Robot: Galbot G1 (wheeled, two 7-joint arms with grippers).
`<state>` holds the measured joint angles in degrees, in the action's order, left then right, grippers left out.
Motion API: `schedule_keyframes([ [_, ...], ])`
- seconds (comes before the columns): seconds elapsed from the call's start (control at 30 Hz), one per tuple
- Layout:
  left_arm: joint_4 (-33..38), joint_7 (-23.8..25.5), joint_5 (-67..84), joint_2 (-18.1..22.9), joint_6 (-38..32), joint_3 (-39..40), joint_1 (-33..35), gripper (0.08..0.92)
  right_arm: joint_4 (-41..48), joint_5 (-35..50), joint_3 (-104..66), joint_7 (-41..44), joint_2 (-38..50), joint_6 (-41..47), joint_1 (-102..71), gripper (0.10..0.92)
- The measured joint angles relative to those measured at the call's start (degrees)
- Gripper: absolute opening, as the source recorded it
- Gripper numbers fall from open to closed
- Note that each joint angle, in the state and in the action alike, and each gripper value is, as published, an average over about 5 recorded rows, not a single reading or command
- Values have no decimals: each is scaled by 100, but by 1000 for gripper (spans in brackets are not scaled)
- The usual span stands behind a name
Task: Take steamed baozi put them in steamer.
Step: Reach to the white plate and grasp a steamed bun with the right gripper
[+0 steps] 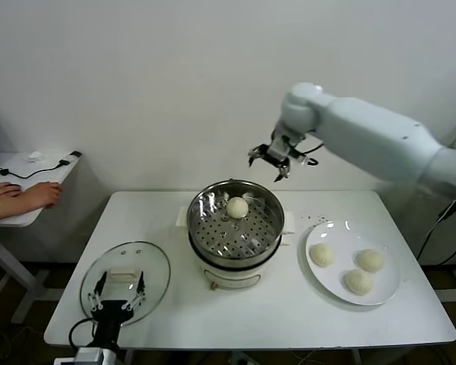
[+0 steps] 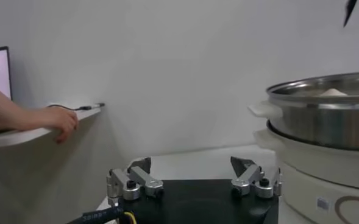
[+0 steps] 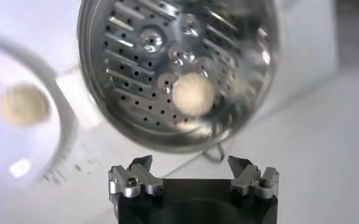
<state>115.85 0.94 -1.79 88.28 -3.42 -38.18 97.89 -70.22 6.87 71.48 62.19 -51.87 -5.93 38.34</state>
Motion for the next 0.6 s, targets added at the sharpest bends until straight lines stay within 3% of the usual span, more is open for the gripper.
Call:
schedule_keyframes([
  [0.27,124,-4,1,18,22,-1,118,823,-300,1149,541,-14,1133,1260,-2,823],
  [0.6,296,-28,22,15,58,-43,288,823,-270,911,-368,45,1751,1800,-1554,823],
])
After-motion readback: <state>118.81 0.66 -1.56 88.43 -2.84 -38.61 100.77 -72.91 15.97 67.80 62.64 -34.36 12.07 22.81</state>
